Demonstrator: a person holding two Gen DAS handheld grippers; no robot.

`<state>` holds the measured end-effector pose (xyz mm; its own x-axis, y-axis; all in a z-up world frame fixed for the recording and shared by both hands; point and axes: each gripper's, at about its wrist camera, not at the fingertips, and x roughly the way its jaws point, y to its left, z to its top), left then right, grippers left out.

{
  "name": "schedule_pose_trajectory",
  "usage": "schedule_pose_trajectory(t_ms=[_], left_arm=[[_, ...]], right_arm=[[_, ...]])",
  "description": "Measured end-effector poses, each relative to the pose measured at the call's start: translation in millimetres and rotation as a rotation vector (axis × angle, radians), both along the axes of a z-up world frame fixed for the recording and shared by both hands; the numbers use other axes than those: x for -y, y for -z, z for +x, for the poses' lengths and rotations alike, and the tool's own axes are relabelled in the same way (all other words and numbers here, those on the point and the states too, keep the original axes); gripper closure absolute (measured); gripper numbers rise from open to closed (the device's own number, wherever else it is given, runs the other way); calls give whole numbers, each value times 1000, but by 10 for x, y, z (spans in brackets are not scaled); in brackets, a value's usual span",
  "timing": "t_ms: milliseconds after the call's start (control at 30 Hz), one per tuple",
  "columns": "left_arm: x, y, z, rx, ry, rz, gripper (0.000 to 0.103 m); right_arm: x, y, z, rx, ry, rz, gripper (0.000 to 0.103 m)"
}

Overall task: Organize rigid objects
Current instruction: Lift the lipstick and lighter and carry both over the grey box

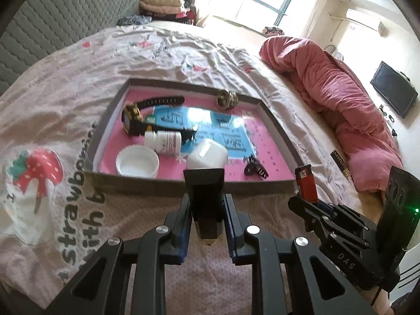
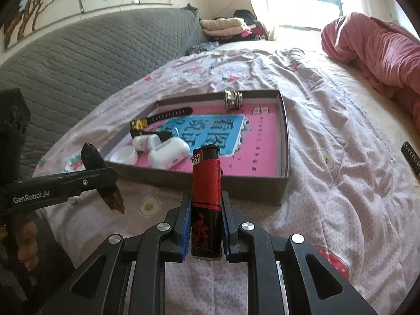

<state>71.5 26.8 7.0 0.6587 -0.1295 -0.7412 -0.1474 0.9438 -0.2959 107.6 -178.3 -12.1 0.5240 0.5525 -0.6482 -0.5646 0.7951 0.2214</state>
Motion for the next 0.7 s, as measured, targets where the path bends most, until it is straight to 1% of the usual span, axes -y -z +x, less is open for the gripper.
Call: schedule_pose_trajectory(t_ms=[233, 333, 433, 700], left_arm=[[-60, -80, 35, 20, -17, -6, 80], [-55, -141, 70, 41, -17, 17, 80], [-48, -186, 123, 55, -13, 19, 80], [-21, -234, 279, 78, -9, 57, 80]], right_arm=[[-25, -138, 4, 35, -3, 41, 84], [-57, -203, 17, 63, -8, 53, 84], [-70, -237, 48, 76, -3, 61, 84], [-22, -279, 259, 80, 42, 98, 84]])
